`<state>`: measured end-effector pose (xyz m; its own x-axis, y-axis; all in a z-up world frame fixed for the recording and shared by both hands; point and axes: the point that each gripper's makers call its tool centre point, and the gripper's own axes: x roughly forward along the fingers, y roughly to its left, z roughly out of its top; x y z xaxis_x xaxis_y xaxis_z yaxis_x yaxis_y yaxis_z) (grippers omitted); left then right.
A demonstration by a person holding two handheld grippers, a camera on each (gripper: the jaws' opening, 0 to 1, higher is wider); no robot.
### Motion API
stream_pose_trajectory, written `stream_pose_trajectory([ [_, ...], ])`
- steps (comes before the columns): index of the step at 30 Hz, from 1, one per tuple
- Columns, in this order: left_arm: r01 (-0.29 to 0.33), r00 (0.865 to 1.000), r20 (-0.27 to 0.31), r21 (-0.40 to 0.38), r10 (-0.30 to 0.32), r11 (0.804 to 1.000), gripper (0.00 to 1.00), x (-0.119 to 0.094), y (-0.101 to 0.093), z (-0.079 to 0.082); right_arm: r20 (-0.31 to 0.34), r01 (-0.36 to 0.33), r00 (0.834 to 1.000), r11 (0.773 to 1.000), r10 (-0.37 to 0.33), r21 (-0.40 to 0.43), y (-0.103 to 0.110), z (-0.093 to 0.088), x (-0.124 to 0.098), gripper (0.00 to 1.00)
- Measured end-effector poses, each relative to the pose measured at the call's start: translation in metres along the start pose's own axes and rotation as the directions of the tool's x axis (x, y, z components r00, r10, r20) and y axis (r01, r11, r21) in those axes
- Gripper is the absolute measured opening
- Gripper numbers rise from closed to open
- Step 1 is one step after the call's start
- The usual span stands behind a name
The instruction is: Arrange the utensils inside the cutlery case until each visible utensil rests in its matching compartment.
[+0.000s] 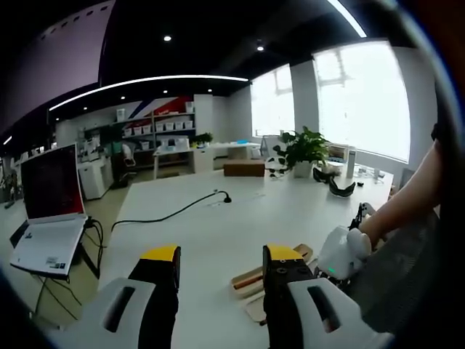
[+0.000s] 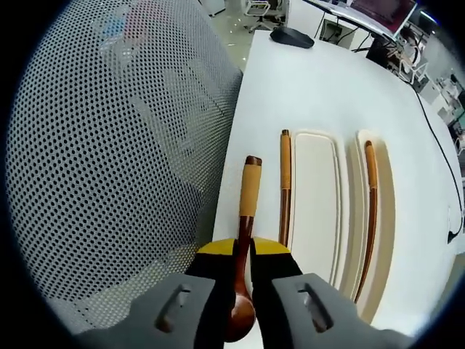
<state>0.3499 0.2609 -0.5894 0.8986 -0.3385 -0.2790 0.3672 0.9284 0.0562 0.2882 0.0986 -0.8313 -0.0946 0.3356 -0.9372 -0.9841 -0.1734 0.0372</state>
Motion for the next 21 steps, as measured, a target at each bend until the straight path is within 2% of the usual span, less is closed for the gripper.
stream_pose_trajectory([
  [21,-0.002,1.000,-0.001,-0.003,0.002,1.000,0.46,0.0005,0.0005,-0.0003,-0.006,-0.001,1.000,0.999,0.001,0.035,-0.0013,-0.0004,0.0003,0.02],
])
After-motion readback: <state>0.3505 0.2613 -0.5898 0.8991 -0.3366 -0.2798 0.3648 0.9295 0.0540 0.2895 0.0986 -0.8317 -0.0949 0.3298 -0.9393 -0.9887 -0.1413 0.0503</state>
